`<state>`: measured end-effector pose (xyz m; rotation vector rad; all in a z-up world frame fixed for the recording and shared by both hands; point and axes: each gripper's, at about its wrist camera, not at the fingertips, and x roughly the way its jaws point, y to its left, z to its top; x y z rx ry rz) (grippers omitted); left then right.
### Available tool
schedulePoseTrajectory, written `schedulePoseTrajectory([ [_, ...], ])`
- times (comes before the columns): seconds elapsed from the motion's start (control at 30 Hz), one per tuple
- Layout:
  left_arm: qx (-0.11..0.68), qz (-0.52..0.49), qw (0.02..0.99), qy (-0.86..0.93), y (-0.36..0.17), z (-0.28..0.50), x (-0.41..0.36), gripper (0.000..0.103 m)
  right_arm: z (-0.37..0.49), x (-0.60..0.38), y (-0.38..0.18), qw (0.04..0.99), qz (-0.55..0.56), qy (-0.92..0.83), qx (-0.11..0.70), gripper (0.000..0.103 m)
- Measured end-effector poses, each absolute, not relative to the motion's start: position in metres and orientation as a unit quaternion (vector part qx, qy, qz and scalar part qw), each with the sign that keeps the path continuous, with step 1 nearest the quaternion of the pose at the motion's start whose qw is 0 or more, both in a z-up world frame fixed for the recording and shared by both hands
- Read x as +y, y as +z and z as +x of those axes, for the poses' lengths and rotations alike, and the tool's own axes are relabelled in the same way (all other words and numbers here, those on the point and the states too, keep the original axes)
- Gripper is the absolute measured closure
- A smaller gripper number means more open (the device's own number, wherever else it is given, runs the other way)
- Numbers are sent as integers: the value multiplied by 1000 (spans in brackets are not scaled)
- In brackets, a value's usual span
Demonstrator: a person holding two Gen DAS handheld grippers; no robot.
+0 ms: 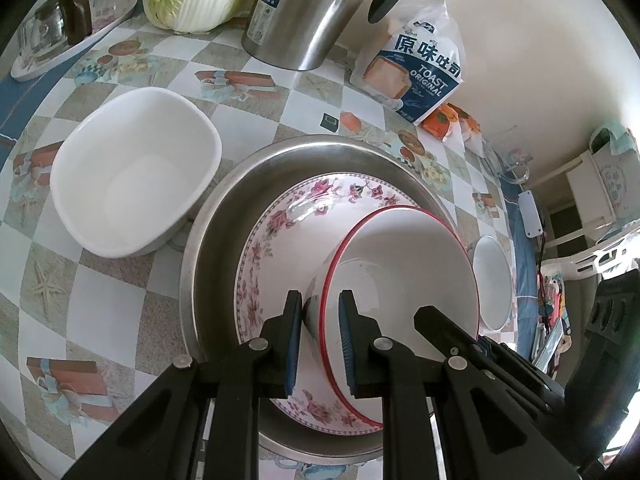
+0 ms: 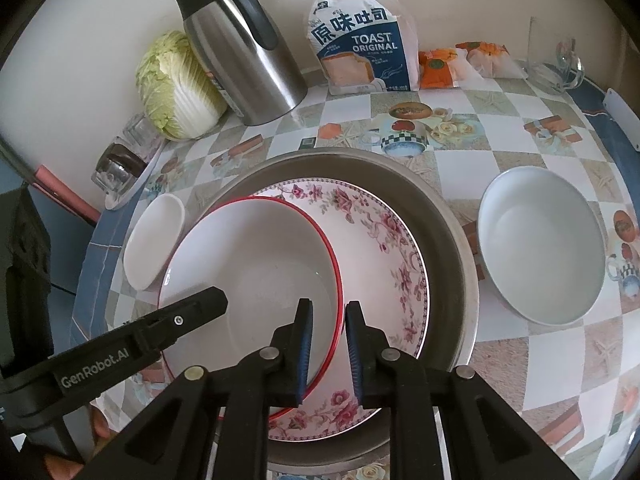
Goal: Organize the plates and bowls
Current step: 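Lower the red-rimmed bowl onto the floral-rimmed plate with both grippers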
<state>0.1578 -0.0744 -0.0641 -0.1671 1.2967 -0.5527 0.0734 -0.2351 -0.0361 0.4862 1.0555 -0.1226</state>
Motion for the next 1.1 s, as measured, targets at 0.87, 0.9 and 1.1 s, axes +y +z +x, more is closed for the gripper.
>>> schedulePoseTrajectory([
  [0.87, 594, -81, 759, -252, -61, 160, -71, 83, 76, -236, -36, 835, 236, -57, 494, 82],
  [0.9, 593, -80, 760, -253, -60, 159, -71, 83, 76, -237, -36, 836, 236, -58, 493, 82],
  [1.1, 590, -74, 763, -252, -53, 157, -71, 83, 75, -238, -28, 841, 231, -60, 486, 82],
])
